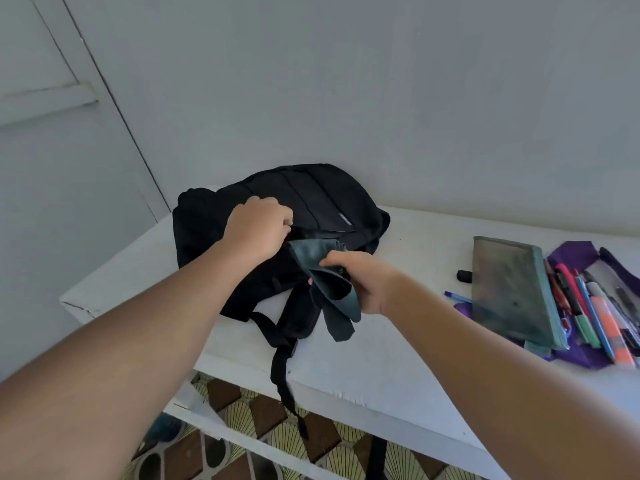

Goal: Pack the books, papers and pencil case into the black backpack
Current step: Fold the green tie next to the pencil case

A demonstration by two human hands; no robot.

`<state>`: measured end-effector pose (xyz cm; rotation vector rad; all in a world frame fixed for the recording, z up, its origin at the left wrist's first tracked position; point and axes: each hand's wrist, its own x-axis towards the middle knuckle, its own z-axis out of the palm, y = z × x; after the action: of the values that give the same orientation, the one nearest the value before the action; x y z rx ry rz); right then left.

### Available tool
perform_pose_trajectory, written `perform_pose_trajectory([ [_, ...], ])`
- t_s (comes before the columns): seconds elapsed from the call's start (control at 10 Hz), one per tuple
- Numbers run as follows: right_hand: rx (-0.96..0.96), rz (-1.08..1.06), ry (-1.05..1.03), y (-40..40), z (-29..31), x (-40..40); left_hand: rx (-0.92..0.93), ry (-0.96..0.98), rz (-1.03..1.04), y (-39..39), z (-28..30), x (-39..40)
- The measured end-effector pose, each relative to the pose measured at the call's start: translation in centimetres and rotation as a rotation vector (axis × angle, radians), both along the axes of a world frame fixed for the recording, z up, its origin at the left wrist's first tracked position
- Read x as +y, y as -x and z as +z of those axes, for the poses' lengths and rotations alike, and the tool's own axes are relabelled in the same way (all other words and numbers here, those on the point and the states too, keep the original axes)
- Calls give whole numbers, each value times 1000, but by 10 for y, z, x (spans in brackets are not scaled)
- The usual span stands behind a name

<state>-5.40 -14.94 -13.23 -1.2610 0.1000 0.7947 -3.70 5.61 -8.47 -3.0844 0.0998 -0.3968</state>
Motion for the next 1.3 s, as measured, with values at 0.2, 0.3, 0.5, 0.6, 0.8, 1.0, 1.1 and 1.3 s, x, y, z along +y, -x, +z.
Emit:
perform_pose_trajectory([
  [0.2,-34,-68,78,-32,8,25,27,338,-88,-8,29,3],
  [0.3,45,-316,17,-59,20,46,64,433,-87,-6,42,8],
  [0.5,-576,-171,1114,-65,49,81,52,628,-74,-7,62,18],
  [0.6,-766,25,1284,-66,58,107,13,691,-51,-9,70,24],
  [0.8,-591,-328,835,-94,49,148,-39,744,-49,-13,74,35],
  [1.0,-870,-258,984,-92,34,146,-33,744,-57,-16,67,39],
  [1.1,-1009,-72,1049,-89,46,145,-42,744,-53,-19,63,37],
  [1.3,-1019,58,790,-73,36,130,-48,617,-95,-19,60,30],
])
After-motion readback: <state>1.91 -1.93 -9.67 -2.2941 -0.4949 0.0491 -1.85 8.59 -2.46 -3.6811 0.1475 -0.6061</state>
